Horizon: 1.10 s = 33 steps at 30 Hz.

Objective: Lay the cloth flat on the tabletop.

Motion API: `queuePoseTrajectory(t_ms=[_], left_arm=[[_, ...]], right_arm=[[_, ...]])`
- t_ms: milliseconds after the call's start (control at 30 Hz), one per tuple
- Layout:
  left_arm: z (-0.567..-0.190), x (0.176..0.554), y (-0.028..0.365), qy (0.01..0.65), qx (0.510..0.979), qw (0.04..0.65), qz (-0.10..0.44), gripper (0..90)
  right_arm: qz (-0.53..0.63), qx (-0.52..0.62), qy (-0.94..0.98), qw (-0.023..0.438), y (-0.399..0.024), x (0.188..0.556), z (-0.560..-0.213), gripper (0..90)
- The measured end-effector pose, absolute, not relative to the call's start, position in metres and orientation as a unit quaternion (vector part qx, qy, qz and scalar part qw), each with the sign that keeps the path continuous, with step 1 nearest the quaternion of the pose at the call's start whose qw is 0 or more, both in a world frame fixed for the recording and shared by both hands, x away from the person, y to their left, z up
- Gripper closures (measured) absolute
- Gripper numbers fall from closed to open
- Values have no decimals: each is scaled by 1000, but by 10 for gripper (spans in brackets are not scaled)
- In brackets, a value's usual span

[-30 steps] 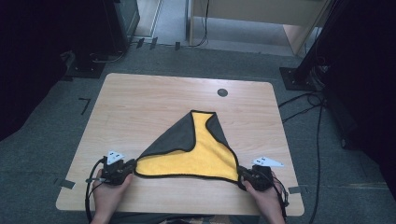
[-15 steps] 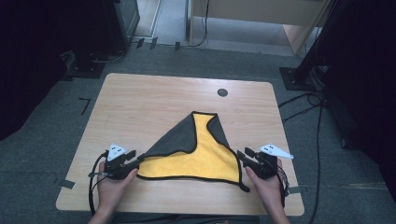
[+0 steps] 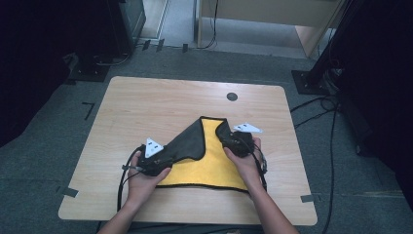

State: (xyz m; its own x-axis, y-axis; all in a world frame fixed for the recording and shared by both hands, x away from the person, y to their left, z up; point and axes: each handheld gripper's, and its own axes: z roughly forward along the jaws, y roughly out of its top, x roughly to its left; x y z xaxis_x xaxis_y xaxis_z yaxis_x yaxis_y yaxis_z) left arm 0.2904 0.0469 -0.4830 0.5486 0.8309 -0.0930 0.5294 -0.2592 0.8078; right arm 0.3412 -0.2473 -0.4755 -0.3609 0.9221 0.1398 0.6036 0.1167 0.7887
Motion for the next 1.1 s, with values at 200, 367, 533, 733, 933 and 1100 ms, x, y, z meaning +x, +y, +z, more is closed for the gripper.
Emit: queuePoseTrajectory(t_ms=[200, 367, 533, 733, 933, 1100], left_arm=[[-501, 302, 37, 438, 785, 401, 176, 524], [-509, 303, 35, 435, 790, 392, 182, 518], [-510, 305, 37, 445, 788, 388, 175, 516], [-511, 305, 38, 452, 786, 386, 171, 512], [-511, 305, 40, 462, 782, 386, 163, 510], [-512, 304, 39, 461, 784, 382, 164, 509]], right_arm=[[365, 529, 732, 225, -228, 371, -495, 562], [339, 541, 733, 233, -224, 380, -513, 614], [335, 539, 734, 242, -230, 379, -514, 754], [349, 566, 702, 255, -258, 382, -505, 807], [351, 593, 674, 267, -287, 384, -501, 808], [346, 599, 671, 266, -306, 387, -506, 801]])
